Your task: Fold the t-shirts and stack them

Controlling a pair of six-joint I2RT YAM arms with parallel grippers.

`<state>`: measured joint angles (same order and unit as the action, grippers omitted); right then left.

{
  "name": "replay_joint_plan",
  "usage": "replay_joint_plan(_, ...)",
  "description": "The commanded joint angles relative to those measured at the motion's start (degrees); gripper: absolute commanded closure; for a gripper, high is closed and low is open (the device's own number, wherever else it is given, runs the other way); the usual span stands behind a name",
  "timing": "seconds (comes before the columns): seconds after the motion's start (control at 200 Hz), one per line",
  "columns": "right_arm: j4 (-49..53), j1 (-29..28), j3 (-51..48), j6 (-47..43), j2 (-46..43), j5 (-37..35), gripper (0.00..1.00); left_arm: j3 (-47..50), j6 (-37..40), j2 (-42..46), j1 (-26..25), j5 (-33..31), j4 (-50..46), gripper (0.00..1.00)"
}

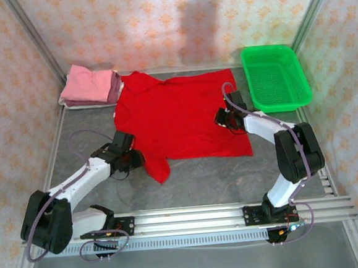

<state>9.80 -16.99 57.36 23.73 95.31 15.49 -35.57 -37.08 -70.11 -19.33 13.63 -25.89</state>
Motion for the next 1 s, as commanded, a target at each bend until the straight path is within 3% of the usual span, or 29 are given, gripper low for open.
replay_joint_plan(0.0,-0.12,-0.23,-0.76,-0.50,-2.95,-0.44,0.77,0.87,-0.54,-4.25,0.22,4.34,7.70,0.62)
replay_joint_plan(0.17,0.32,-0.15,-2.18,-0.52,-5.12,-1.91,0.76,-1.42,1.88,-9.12,-1.19,7.34,12.14,0.61)
replay_joint_plan(0.2,0.37,-0.21,-2.32,-0.43,-5.13,-1.95,0.76,-2.25,2.16,-9.78,-2.05,7.30,12.39,0.65)
replay_joint_plan(0.285,0.55,-0.08,-2.26,-0.42,-5.14,-2.04,0.76,-4.11,2.15,-11.63,-3.96,7.48,12.62,0.90)
replay_joint_plan(0.5,0.94,-0.14,-1.82,-0.65,-5.23,-1.96,0.75,-11.39,1.33,-14.04,-7.03,3.72,5.51,0.96)
replay_joint_plan(0.626,1.45,-0.11,-1.22,-0.94,-4.84,-1.96,0.74,-15.92,1.84,-14.69,-8.66,2.04,1.50,0.90)
replay_joint_plan(0.821,1.43,-0.08,-0.76,-1.05,-4.06,-1.82,0.72,-19.60,3.42,-16.11,-9.58,-0.85,-0.74,0.94)
replay_joint_plan(0.901,1.23,-0.14,-0.69,-1.07,-3.63,-1.78,0.72,-20.58,4.25,-16.12,-9.64,-0.34,0.05,0.68)
replay_joint_plan(0.996,1.58,-0.14,-0.50,-1.31,-3.11,-1.60,0.71,-21.93,4.06,-16.30,-9.66,2.98,2.49,0.67)
